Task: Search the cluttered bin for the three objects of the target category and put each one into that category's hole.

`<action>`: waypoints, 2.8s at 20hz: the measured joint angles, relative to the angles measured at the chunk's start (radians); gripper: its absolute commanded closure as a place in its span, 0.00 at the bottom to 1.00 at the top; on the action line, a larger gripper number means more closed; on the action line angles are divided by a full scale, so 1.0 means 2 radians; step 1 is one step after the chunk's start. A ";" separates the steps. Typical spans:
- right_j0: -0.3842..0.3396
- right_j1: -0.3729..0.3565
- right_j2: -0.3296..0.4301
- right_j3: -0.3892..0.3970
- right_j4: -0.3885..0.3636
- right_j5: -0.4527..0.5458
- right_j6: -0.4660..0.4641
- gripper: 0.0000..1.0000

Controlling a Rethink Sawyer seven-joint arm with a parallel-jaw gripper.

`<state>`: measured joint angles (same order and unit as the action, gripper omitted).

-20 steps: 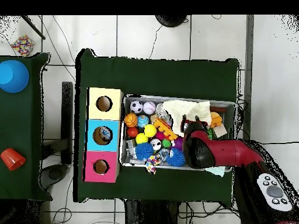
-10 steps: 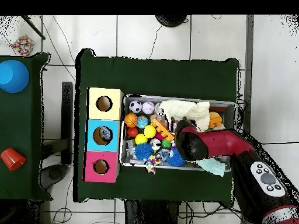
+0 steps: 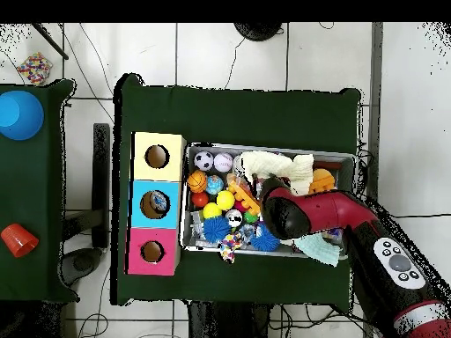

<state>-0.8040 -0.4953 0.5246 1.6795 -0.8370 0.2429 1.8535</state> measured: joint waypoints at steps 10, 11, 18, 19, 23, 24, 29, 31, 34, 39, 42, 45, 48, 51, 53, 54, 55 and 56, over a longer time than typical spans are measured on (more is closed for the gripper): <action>-0.016 0.014 0.018 -0.007 -0.002 0.014 0.000 0.00; -0.018 0.015 0.021 -0.008 -0.002 0.018 0.000 0.00; -0.030 0.021 0.037 -0.010 -0.002 0.041 0.000 0.00; -0.031 0.021 0.039 -0.009 -0.002 0.044 0.000 1.00; -0.035 0.016 0.044 -0.008 0.000 0.059 0.000 1.00; -0.035 0.016 0.044 -0.008 0.000 0.060 0.000 1.00; -0.035 0.018 0.047 -0.008 0.000 0.061 0.000 1.00; -0.035 0.018 0.047 -0.008 0.000 0.061 0.000 1.00; -0.035 0.018 0.047 -0.008 -0.001 0.061 0.000 1.00; -0.035 0.017 0.047 -0.008 -0.001 0.061 0.000 1.00; -0.031 0.013 0.047 -0.007 0.000 0.061 0.000 1.00; -0.024 0.006 0.047 -0.003 0.008 0.061 0.000 1.00; -0.017 0.001 0.047 0.003 0.028 0.061 0.000 1.00; -0.012 -0.003 0.047 0.012 0.061 0.060 0.000 1.00; -0.012 -0.003 0.047 0.017 0.083 0.060 0.000 1.00; -0.012 -0.003 0.047 0.019 0.088 0.060 0.000 1.00; -0.012 -0.002 0.047 0.020 0.094 0.060 0.000 1.00; -0.012 -0.002 0.047 0.022 0.099 0.060 0.000 1.00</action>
<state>-0.8288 -0.4985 0.6185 1.7229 -0.6383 0.3628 1.8535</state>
